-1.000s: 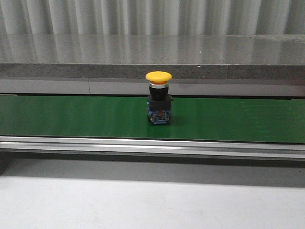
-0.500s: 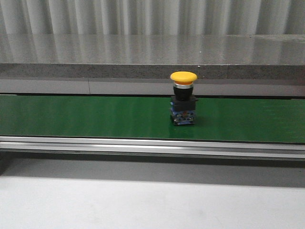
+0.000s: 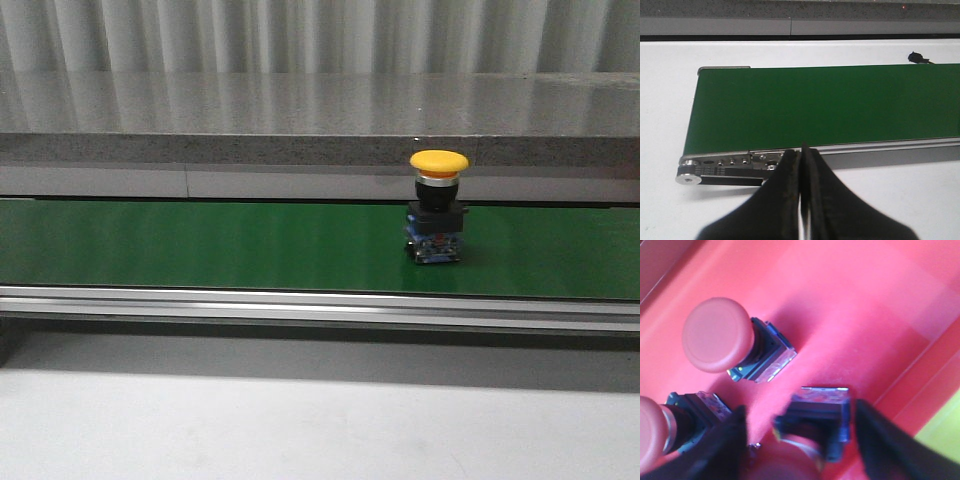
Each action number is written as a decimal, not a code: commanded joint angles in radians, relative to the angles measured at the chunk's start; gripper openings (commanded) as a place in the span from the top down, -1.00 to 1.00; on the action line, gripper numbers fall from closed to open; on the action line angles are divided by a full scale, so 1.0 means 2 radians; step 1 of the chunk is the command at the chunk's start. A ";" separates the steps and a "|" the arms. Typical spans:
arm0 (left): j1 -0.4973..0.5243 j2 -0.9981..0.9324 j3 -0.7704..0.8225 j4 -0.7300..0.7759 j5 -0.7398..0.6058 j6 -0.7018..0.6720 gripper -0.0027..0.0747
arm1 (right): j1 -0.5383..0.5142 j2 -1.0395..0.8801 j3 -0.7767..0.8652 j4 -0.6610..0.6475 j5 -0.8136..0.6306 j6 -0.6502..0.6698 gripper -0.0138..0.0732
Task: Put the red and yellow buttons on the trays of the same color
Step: 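Lower the red button into the red tray and open the right gripper, then grasp the yellow button at the belt end with the right gripper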
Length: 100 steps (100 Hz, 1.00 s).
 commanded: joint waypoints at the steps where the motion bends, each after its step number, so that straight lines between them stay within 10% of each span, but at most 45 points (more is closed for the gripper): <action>1: -0.004 0.002 -0.014 -0.010 -0.034 0.001 0.98 | 0.000 -0.029 -0.016 0.005 -0.024 -0.001 -0.71; 40: -0.004 0.002 -0.014 -0.010 -0.034 0.001 0.98 | 0.015 -0.139 -0.015 -0.031 0.023 -0.009 -0.70; 100: -0.004 0.002 -0.014 -0.010 -0.034 0.001 0.98 | 0.198 -0.311 0.007 -0.107 0.191 -0.010 -0.70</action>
